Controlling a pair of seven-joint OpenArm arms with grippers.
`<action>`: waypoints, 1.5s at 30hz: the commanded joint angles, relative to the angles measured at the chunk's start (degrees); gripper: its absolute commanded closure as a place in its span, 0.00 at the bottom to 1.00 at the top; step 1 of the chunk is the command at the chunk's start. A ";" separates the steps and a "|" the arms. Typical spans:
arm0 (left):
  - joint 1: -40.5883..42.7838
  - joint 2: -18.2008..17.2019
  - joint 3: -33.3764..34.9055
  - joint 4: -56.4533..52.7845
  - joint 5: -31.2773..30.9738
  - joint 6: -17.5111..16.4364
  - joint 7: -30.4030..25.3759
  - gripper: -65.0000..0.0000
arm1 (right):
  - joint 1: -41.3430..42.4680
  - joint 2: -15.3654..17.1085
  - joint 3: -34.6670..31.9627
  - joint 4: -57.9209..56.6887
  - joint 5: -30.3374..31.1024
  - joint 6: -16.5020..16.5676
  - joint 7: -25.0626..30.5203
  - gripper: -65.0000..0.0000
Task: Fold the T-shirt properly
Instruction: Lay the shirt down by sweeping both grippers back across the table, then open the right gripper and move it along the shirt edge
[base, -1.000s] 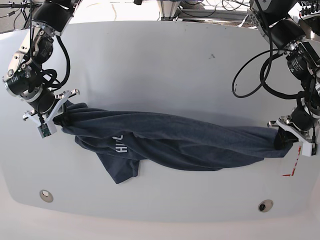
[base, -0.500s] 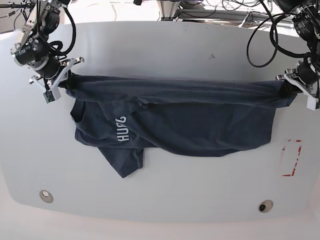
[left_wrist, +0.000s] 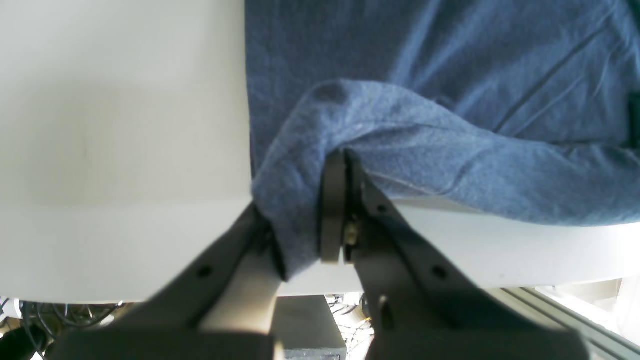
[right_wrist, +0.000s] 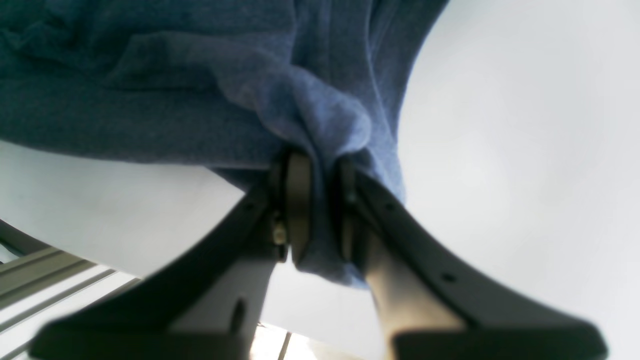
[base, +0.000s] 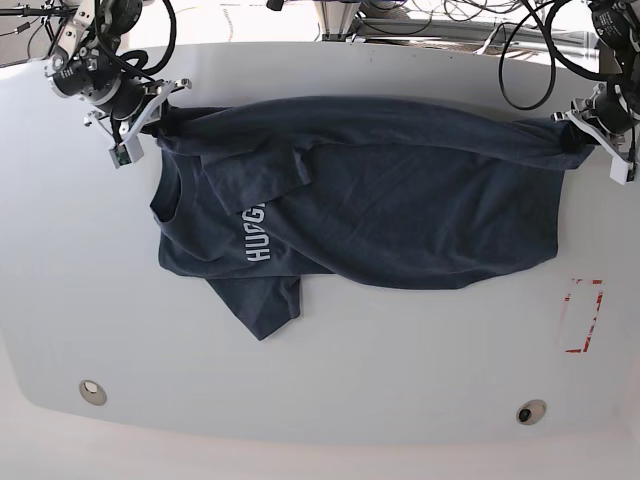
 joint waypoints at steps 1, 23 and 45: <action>0.61 -1.16 -0.24 0.91 -0.73 0.03 -0.79 1.00 | -0.81 -0.32 0.24 0.90 0.89 -0.03 1.04 0.76; -0.80 -4.24 3.01 0.91 3.57 0.03 3.70 0.40 | 2.62 -0.41 6.22 0.90 1.24 -0.03 1.04 0.00; -17.32 -4.15 -1.21 0.73 -6.18 0.29 3.78 0.42 | 35.76 4.95 8.60 -30.31 -2.10 -0.03 2.35 0.00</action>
